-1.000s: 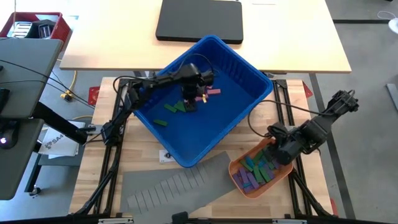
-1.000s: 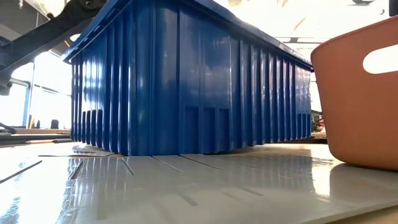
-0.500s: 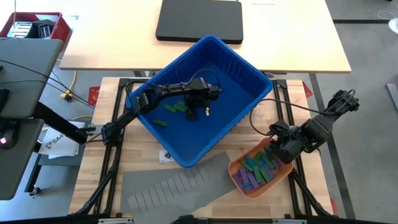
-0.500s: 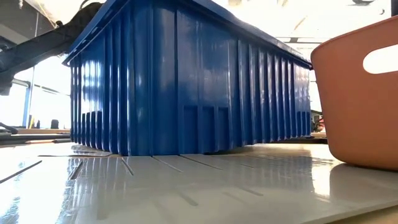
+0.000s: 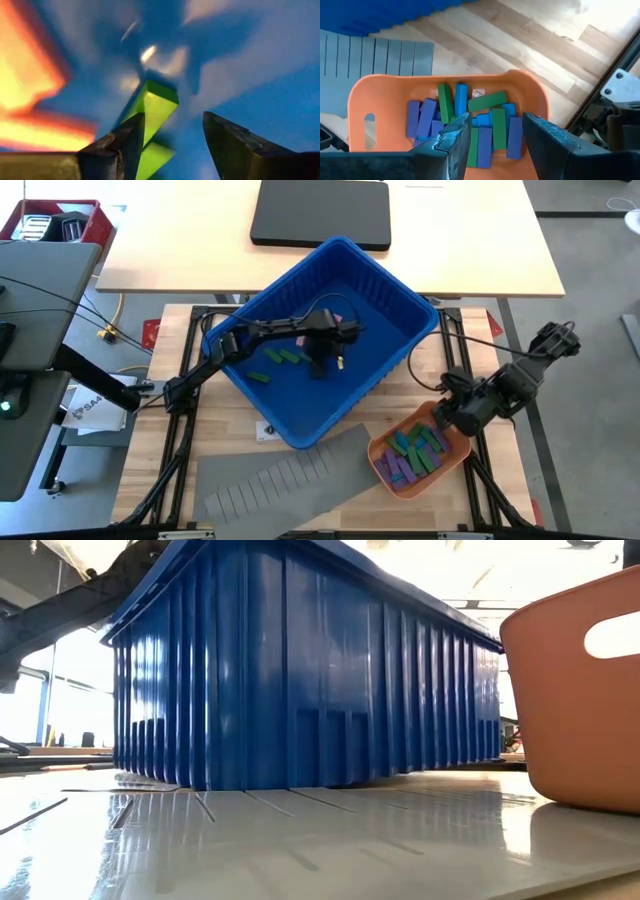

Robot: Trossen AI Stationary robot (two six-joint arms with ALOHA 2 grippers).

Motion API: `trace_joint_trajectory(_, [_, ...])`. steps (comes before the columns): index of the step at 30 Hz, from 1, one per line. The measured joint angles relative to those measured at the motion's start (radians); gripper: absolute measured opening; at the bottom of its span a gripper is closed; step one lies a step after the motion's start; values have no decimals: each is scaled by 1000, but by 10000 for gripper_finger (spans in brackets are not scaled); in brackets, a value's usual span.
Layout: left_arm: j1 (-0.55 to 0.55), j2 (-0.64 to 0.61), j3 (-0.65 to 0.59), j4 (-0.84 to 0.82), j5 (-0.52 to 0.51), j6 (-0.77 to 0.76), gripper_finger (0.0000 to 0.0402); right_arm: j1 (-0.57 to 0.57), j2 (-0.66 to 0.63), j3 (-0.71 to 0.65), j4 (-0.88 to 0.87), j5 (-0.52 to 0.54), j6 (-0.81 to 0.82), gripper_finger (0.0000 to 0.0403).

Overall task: Sort blocks
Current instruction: Put the green block into the orange bin

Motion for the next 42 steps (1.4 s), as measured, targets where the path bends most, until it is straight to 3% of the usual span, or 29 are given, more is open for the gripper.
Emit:
trace_joint_trajectory(3, [-19,-30,0,114,101,-16,188,0,-9,0,-3,21,0,172])
trace_joint_trajectory(6, [-34,-60,8,174,114,-41,186,0,-19,0,-4,36,0,172])
trace_joint_trajectory(13, [-39,-119,28,148,108,-22,186,-22,-28,0,-9,36,3,172])
trace_joint_trajectory(18, [-33,-114,-37,126,180,47,186,-47,-27,0,-9,40,0,172])
trace_joint_trajectory(24, [-37,-111,-163,223,139,65,186,-55,-27,0,-8,40,0,172])
trace_joint_trajectory(29, [-53,-111,-221,319,28,78,184,-55,-27,0,-5,38,0,172])
trace_joint_trajectory(33, [-64,-113,-224,371,18,86,159,-55,-27,0,10,27,0,172])
trace_joint_trajectory(38, [-67,-113,-212,408,41,86,87,-55,-27,16,41,29,28,172])
trace_joint_trajectory(42, [-66,-131,-170,365,44,104,86,-55,-24,85,67,98,14,172])
